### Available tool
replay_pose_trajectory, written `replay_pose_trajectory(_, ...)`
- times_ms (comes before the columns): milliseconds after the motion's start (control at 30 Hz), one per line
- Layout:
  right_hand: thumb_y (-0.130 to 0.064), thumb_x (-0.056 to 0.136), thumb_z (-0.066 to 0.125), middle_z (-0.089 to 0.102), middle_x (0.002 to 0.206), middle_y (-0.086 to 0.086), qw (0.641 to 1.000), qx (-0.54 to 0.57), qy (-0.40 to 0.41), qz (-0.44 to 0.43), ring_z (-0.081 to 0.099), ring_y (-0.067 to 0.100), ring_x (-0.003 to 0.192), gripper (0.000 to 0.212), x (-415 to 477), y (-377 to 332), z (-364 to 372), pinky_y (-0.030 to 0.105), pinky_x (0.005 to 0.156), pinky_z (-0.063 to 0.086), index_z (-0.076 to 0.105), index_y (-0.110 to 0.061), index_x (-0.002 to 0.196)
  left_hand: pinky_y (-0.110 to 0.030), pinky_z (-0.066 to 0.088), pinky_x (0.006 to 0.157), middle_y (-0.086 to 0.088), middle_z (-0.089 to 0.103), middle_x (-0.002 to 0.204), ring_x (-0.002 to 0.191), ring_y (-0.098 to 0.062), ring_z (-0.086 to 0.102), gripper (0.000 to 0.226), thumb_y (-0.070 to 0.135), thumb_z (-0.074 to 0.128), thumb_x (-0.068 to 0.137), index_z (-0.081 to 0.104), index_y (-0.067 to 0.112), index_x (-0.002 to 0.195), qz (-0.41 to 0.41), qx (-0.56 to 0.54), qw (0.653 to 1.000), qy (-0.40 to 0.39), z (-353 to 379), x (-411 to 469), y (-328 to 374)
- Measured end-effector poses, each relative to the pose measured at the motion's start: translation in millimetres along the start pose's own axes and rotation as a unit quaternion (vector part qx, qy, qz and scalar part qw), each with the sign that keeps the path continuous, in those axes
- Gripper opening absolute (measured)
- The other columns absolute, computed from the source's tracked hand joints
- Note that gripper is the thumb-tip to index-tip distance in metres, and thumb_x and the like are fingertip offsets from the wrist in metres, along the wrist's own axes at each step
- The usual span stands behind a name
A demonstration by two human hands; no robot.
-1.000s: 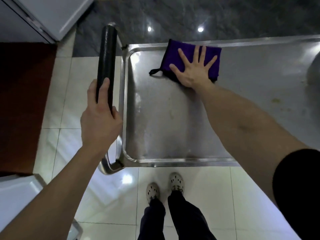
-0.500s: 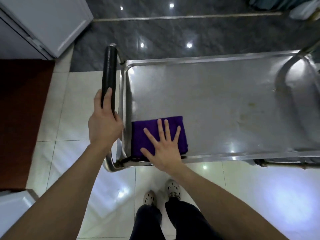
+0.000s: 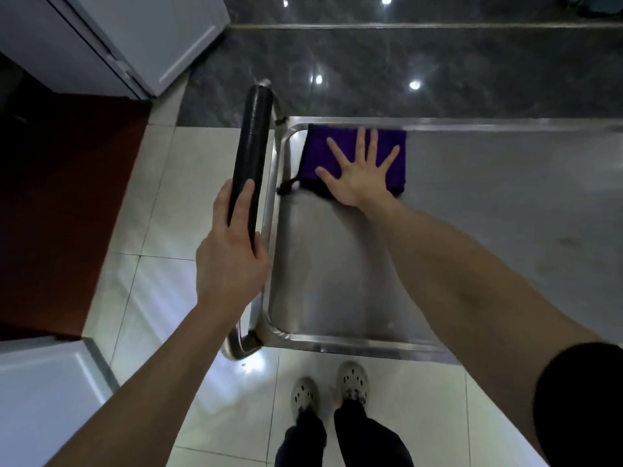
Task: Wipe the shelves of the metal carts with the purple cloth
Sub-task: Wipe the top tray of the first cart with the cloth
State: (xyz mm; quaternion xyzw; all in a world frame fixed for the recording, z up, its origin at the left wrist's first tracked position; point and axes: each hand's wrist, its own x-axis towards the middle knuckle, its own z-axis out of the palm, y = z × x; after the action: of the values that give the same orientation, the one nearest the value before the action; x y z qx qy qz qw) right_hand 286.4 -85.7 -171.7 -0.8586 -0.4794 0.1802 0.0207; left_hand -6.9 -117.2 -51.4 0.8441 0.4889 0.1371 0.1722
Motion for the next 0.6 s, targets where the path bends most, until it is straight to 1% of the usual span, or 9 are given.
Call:
replay_pose_trajectory(133,-0.088,0.095,0.011,-0.022,0.177,0.020,0.999,-0.019,0.013,-0.029,-0.027,0.046,0.161,0.085,39.5,-45.3,0.7,0.086,0.113,-0.018,0.002,-0.049,0.170,-0.045,0.065,0.076,-0.002,0.023,0.176,0.094,-0.032,0.072,0.082,0.012,0.067,0.098,0.029,0.027,0.170,0.010,0.004,1.000,0.006,-0.8,3.2,-0.7)
replay_pose_trajectory(233,-0.084,0.098,0.010,-0.017,0.178,0.020,0.999,-0.019,0.027,-0.032,-0.022,0.045,0.162,0.083,39.2,-54.1,4.6,0.086,0.115,-0.013,0.006,-0.045,0.172,-0.049,0.065,0.076,-0.003,0.023,0.177,0.092,-0.033,0.072,0.084,0.010,0.068,0.097,0.029,0.027,0.170,0.006,0.014,1.000,0.006,-1.8,8.0,-0.8)
replay_pose_trajectory(300,-0.080,0.100,0.009,-0.011,0.180,0.019,0.999,-0.019,0.034,-0.034,-0.017,0.044,0.164,0.081,22.3,-56.0,11.0,0.085,0.116,-0.011,0.008,-0.043,0.172,-0.050,0.063,0.076,-0.003,0.024,0.176,0.091,-0.036,0.071,0.084,0.010,0.067,0.096,0.030,0.027,0.169,0.008,0.017,1.000,0.006,-2.1,11.1,-1.0)
replay_pose_trajectory(400,-0.075,0.104,0.013,-0.001,0.181,0.018,0.997,-0.012,0.053,-0.052,-0.009,0.041,0.166,0.077,-41.6,-66.0,34.4,0.083,0.118,-0.009,0.014,-0.040,0.173,-0.051,0.063,0.082,-0.004,0.023,0.177,0.100,-0.036,0.071,0.082,0.010,0.065,0.097,0.030,0.026,0.169,0.012,0.011,1.000,0.002,-3.0,12.9,-1.1)
replay_pose_trajectory(500,-0.070,0.108,0.021,0.002,0.181,0.017,0.993,0.004,0.081,-0.081,-0.006,0.039,0.167,0.074,-136.6,-75.9,71.9,0.081,0.121,-0.004,0.017,-0.035,0.173,-0.046,0.063,0.091,-0.005,0.021,0.177,0.111,-0.031,0.070,0.081,0.012,0.064,0.100,0.027,0.026,0.170,0.014,0.007,1.000,0.001,-3.3,13.0,-0.2)
replay_pose_trajectory(600,-0.065,0.109,0.029,-0.001,0.181,0.017,0.993,-0.002,0.077,-0.093,-0.006,0.040,0.167,0.074,-224.3,-85.6,106.1,0.082,0.121,0.000,0.017,-0.031,0.173,-0.045,0.063,0.091,-0.005,0.018,0.179,0.107,-0.031,0.070,0.080,0.014,0.063,0.101,0.025,0.028,0.171,0.011,0.015,1.000,-0.002,-3.8,11.8,1.9)
